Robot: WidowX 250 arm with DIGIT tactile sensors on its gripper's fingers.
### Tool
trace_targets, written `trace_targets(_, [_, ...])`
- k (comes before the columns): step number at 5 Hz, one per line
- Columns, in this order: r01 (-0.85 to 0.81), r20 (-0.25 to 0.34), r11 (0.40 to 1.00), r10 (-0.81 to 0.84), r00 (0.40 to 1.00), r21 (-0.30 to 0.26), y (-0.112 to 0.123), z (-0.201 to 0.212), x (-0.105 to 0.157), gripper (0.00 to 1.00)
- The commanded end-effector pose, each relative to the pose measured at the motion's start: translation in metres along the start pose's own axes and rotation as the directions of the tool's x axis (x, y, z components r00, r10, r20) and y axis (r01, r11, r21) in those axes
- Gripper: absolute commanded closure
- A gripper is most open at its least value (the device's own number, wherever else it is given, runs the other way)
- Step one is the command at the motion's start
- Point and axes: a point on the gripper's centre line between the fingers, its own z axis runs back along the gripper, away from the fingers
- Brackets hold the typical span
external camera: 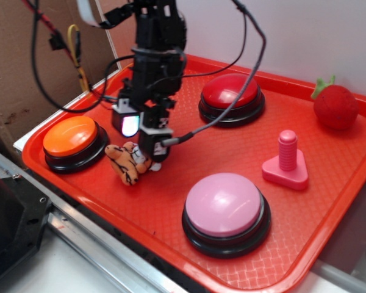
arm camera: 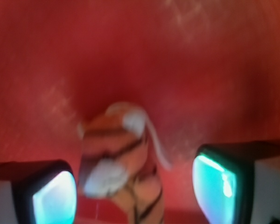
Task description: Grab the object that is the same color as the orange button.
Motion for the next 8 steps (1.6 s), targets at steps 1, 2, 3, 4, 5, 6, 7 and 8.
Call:
trace_targets(1, [0.061, -0.005, 0.998, -0.061, 0.998, 0.000, -0.019, -0.011, -0.007, 0.00])
trace_targets(2, [0.087, -0.064, 0.996, -0.086, 0.994, 0.020, -0.023, -0.031, 0.008, 0.00])
trace_targets(3, [0.085, -0.138, 0.996, -0.078, 0.987, 0.041, -0.027, -0.051, 0.019, 0.13])
trace_targets(4, [0.075, -0.132, 0.996, -0.069, 0.989, 0.039, -0.027, -0.053, 0.018, 1.00])
trace_targets(5, [0.050, -0.095, 0.997, -0.045, 0.994, 0.050, -0.027, -0.032, 0.010, 1.00])
trace_targets(6, [0.019, 0.015, 0.999, -0.019, 1.000, 0.029, -0.024, 0.018, -0.003, 1.00])
trace_targets(7, [-0.028, 0.131, 1.000, 0.029, 0.991, -0.006, -0.010, 0.071, -0.013, 1.00])
trace_targets(8, [-0.130, 0.219, 0.991, 0.125, 0.968, 0.012, 0.000, 0.120, -0.029, 1.00])
